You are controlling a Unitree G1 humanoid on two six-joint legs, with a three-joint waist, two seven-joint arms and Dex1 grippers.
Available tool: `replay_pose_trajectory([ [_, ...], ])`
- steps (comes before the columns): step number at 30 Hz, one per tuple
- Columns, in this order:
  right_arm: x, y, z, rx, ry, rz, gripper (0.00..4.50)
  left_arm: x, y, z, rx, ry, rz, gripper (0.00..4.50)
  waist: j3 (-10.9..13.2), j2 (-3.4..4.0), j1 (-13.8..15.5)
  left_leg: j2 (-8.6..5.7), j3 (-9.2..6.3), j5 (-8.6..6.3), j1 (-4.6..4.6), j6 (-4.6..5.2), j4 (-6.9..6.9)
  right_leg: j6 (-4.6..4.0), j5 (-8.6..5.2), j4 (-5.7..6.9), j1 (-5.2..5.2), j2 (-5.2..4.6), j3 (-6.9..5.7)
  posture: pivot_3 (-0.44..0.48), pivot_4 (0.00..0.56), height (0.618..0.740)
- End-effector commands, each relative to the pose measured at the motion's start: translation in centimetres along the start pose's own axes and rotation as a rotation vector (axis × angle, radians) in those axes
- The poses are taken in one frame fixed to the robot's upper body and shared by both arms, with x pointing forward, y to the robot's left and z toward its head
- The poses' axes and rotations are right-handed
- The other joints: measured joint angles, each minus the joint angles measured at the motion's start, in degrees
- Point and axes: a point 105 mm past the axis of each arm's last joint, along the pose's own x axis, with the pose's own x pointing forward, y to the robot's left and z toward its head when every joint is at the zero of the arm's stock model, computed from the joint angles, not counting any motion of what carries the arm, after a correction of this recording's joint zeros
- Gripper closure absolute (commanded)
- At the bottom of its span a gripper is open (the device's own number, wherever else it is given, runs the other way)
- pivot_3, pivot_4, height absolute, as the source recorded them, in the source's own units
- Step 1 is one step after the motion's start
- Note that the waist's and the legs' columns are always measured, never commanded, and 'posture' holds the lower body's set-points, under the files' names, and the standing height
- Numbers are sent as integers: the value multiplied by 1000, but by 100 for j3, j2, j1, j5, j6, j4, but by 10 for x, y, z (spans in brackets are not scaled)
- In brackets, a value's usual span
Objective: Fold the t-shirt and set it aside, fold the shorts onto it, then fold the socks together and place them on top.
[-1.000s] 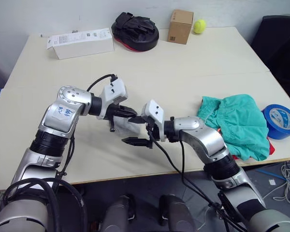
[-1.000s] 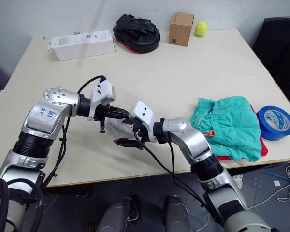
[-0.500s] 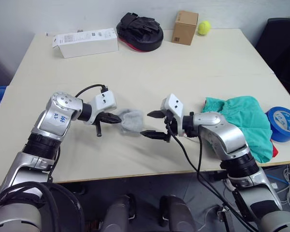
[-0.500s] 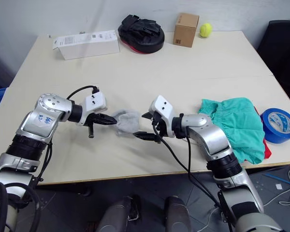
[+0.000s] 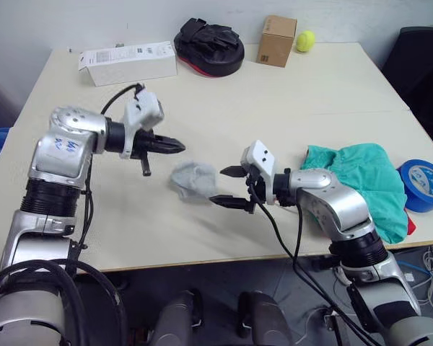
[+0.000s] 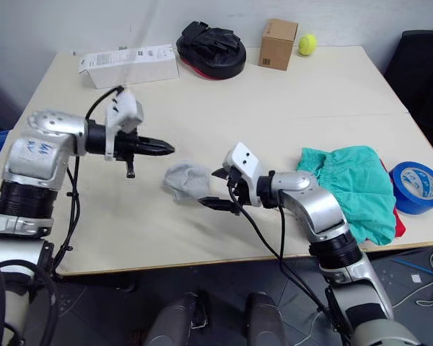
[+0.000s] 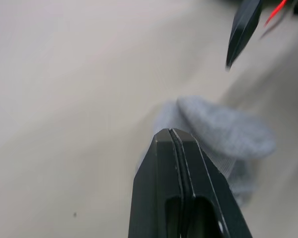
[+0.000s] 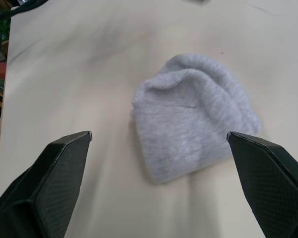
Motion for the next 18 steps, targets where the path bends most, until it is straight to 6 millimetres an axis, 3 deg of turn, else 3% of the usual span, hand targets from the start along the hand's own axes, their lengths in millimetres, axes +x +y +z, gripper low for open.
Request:
replay_pose_trajectory([
  [1, 4, 8, 8, -26, -26, 23, 52, 12, -21, 18, 72, -21, -106, 4500, 0, 0, 0, 0, 0, 0, 1, 0, 0, 0, 0, 3, 1, 1, 0, 0, 150, 740],
  [6, 5, 9, 7, -21, -29, 17, 52, 42, -35, -12, 146, 118, -171, 4500, 0, 0, 4, -1, 1, 3, 3, 3, 5, 0, 0, 0, 8, 4, 1, 0, 150, 740],
  [9, 3, 9, 7, -20, -29, 12, 52, 48, -29, -31, 185, 215, -134, 4500, 0, 0, 4, -1, 3, 3, 3, 3, 4, 0, 0, -9, 7, 3, 3, 0, 150, 740],
  [12, 2, 9, 8, -13, -34, 3, 52, 45, -15, -56, 230, 322, -61, 4500, 0, 0, -1, 0, 3, 3, 3, 3, 3, 0, 0, -15, 3, 1, 3, 0, 150, 740],
  [18, 1, 10, 10, -4, -50, 6, 52, 26, 1, -84, 190, 382, 23, 4500, 0, 0, 2, 1, 0, 1, 3, 0, 1, 0, 0, -12, -5, -4, 3, 0, 150, 740],
])
